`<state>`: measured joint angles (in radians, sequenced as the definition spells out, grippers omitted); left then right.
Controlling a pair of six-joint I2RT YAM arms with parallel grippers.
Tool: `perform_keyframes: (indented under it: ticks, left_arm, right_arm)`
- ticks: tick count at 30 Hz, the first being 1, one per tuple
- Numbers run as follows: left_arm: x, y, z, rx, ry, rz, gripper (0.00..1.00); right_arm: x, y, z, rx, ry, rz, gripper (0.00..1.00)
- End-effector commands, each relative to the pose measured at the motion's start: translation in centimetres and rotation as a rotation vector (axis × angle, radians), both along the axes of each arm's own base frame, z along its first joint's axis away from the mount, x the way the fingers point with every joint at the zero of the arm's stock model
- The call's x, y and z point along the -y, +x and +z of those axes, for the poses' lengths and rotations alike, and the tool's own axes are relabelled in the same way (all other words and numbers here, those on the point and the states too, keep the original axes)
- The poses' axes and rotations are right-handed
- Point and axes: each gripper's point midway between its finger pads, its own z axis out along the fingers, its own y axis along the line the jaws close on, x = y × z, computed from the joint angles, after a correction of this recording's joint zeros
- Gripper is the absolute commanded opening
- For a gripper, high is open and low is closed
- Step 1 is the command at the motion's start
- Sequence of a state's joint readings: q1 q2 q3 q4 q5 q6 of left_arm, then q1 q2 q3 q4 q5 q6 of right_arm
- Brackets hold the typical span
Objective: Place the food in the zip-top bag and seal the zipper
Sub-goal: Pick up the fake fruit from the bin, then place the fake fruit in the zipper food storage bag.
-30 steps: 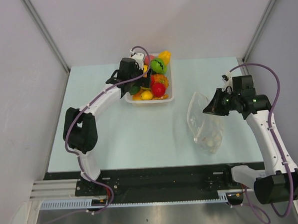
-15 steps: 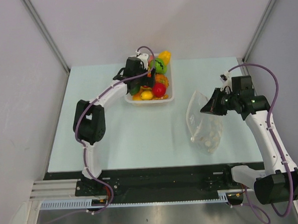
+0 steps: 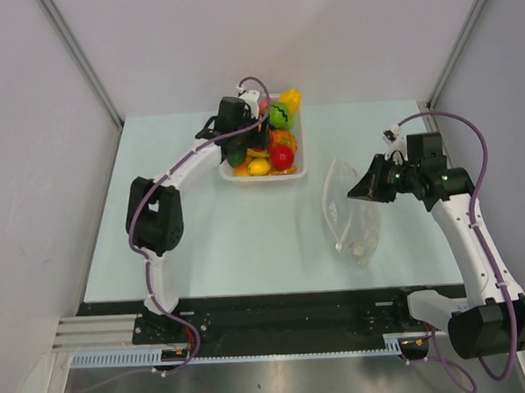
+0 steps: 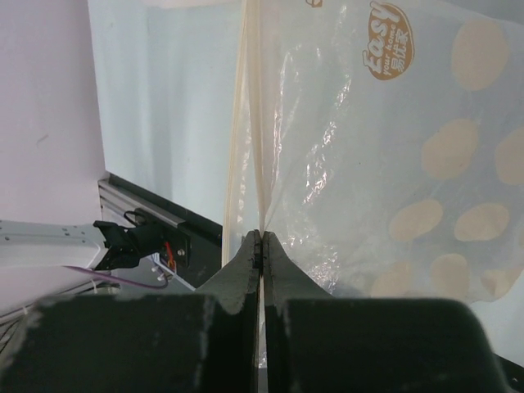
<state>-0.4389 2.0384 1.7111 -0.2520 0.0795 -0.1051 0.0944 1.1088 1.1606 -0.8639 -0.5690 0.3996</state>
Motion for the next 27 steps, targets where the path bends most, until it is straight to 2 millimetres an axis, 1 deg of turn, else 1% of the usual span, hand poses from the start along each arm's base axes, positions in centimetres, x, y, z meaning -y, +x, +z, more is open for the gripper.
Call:
perform_keyframes:
  ticks: [1, 2, 3, 5, 6, 7, 9, 10, 11, 13, 14, 16, 17, 19, 20, 22, 23, 25, 26, 27]
  left_arm:
    - [0.6, -1.5, 10.4, 0.168, -0.128, -0.059, 0.4]
    - [0.6, -2.2, 12.1, 0.193, -0.144, -0.07, 0.4]
    - [0.6, -2.5, 12.6, 0.197, -0.155, -0.077, 0.4]
    - [1.3, -4.0, 13.5, 0.18, -0.197, -0.119, 0.4]
    - [1.4, -5.0, 14.7, 0.185, -0.221, -0.14, 0.4]
    - [2.2, -6.4, 14.8, 0.162, -0.247, -0.192, 0.4]
    - [3.9, -9.0, 15.3, 0.128, -0.294, -0.262, 0.4]
    - [4.3, -10.8, 15.8, 0.125, -0.311, -0.295, 0.4]
    - [6.0, -13.0, 16.1, 0.113, -0.328, -0.361, 0.4]
    - [7.2, -16.0, 16.0, 0.104, -0.338, -0.42, 0.4]
    - [8.8, -18.0, 16.5, 0.104, -0.359, -0.47, 0.41]
    - [9.9, -20.4, 15.8, 0.076, -0.373, -0.518, 0.41]
    - [11.2, -21.9, 15.7, 0.06, -0.389, -0.551, 0.41]
    - [12.3, -23.4, 14.9, 0.03, -0.4, -0.586, 0.42]
    - [13.4, -24.4, 14.7, 0.015, -0.412, -0.611, 0.42]
    - [14.4, -25.2, 14.0, -0.004, -0.413, -0.631, 0.43]
    - [15.4, -25.9, 13.2, -0.024, -0.407, -0.65, 0.43]
    - [16.1, -26.4, 12.1, -0.049, -0.398, -0.658, 0.43]
    - [16.7, -27.0, 11.3, -0.072, -0.387, -0.669, 0.44]
    - [17.0, -27.0, 10.1, -0.094, -0.37, -0.667, 0.44]
  right_arm:
    - [-0.9, -0.4, 1.0, 0.039, 0.045, 0.038, 0.0]
    - [-0.7, -0.5, 0.9, 0.047, 0.031, 0.039, 0.0]
    - [-0.6, -0.6, 0.4, 0.037, 0.023, 0.04, 0.0]
    - [-0.4, -0.7, -0.2, 0.033, 0.008, 0.037, 0.0]
    - [-0.3, -0.7, -0.4, 0.038, 0.001, 0.037, 0.0]
    - [-0.2, -0.8, -0.9, 0.027, -0.004, 0.036, 0.0]
    - [-0.1, -0.7, -1.2, 0.023, -0.011, 0.034, 0.0]
    - [-0.1, -0.7, -1.4, 0.021, -0.013, 0.034, 0.0]
    - [0.0, -0.7, -1.4, 0.022, -0.02, 0.031, 0.0]
    - [0.3, -0.7, -1.7, 0.016, -0.036, 0.024, 0.0]
    - [0.5, -0.6, -1.7, 0.016, -0.049, 0.013, 0.0]
    - [0.8, -0.6, -1.8, 0.017, -0.066, 0.008, 0.0]
    - [0.9, -0.7, -1.7, 0.021, -0.071, 0.004, 0.0]
    - [0.9, -0.7, -1.6, 0.022, -0.07, 0.002, 0.0]
    - [0.9, -0.7, -1.6, 0.023, -0.07, 0.002, 0.0]
    - [0.9, -0.7, -1.4, 0.025, -0.07, 0.002, 0.0]
    - [0.9, -0.7, -1.3, 0.026, -0.069, 0.001, 0.0]
    - [0.9, -0.8, -1.2, 0.026, -0.068, 0.007, 0.0]
    - [0.9, -0.8, -1.0, 0.03, -0.065, 0.01, 0.0]
    - [0.9, -0.8, -0.9, 0.036, -0.065, 0.015, 0.0]
